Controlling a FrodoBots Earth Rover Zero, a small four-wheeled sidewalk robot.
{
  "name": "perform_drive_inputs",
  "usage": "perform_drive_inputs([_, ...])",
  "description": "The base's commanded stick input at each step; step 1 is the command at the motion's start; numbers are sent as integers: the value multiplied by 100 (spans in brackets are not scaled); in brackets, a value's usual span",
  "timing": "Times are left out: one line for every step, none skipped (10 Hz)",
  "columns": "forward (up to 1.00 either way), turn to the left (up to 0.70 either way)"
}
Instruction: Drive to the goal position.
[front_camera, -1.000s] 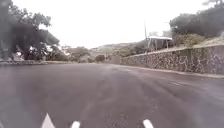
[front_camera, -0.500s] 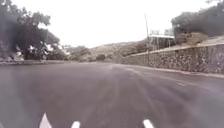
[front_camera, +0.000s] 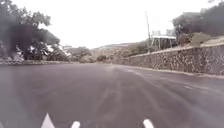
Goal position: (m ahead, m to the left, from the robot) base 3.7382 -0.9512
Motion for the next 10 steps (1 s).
perform_drive_inputs([50, -50])
perform_drive_inputs([50, -50])
perform_drive_inputs([50, -50])
perform_drive_inputs([50, -50])
perform_drive_inputs([50, -30])
perform_drive_inputs([50, 0])
perform_drive_inputs([50, 0])
perform_drive_inputs([50, 0])
perform_drive_inputs([50, 0])
perform_drive_inputs([50, 0])
